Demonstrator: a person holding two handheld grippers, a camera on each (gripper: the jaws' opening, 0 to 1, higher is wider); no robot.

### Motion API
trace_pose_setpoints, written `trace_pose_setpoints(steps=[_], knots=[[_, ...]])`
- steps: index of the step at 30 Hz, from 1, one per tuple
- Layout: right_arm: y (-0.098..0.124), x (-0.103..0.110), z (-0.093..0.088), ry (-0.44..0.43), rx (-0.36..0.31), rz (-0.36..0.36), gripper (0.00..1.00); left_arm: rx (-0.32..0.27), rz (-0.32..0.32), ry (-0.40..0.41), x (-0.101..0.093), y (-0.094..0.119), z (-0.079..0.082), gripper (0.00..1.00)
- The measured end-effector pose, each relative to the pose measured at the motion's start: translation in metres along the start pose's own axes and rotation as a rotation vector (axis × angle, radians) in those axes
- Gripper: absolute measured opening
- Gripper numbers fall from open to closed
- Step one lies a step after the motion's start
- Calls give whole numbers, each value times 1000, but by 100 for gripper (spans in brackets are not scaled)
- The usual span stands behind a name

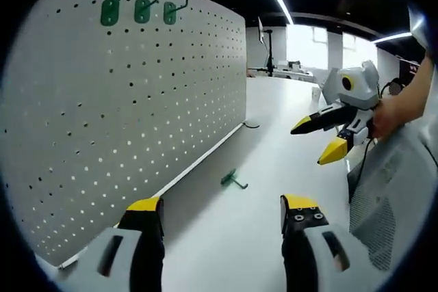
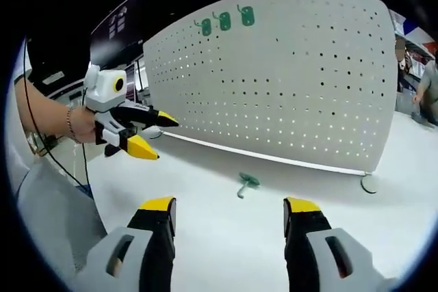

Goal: Insert the hook assembly into the mounting plate slot until the hook locks in place.

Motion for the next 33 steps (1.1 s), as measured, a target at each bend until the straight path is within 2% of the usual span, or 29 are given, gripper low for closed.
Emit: trace_pose_setpoints(steps=[9,12,23,33], knots=[[0,0,1,2,-5,0,61,52,-27,-59,8,-9,5,72],[0,0,1,4,-7,0,61,92,-45,-105,8,-15,5,72],[1,0,1,3,-5,2,62,127,-97,-164,8,-30,12,73],[1,-1,0,4,-2,-2,62,174,-139,-203,18,-44,17,73]])
Point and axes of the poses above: the point that each gripper's makers call its tool centre point, and the gripper's own axes: y roughly backward along the fingers, x roughly to its left, z roughly out of its top, the point moved 3 cm from there along y, roughly backward along the fingers, and after that the axes turned 12 degrees about -z, right-handed, at the moved point
